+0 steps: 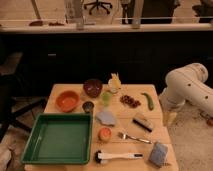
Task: Place grapes in red bowl
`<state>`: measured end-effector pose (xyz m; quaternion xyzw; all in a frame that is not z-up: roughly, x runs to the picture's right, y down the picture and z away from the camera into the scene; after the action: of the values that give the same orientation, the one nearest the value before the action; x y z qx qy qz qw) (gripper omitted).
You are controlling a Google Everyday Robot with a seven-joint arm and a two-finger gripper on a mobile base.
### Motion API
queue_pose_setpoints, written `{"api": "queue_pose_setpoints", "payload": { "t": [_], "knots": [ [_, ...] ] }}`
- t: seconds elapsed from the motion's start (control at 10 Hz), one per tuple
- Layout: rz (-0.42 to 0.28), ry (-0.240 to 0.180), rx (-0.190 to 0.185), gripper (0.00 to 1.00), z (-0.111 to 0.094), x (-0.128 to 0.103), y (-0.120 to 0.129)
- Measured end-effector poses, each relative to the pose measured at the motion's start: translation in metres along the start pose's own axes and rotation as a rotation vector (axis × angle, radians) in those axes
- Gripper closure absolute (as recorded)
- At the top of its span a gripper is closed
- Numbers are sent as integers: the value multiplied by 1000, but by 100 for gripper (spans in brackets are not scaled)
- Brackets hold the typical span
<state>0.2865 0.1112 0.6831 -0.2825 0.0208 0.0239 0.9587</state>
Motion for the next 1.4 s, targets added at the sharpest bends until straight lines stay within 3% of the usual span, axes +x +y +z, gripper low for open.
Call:
{"api": "queue_pose_setpoints", "payload": {
  "t": [1.2,1.3,1.4],
  "knots": [
    [3,1,0,20,0,0,0],
    [34,-24,-8,20,2,-1,-3],
    [74,-75,-19,20,6,-9,-8]
  ]
}}
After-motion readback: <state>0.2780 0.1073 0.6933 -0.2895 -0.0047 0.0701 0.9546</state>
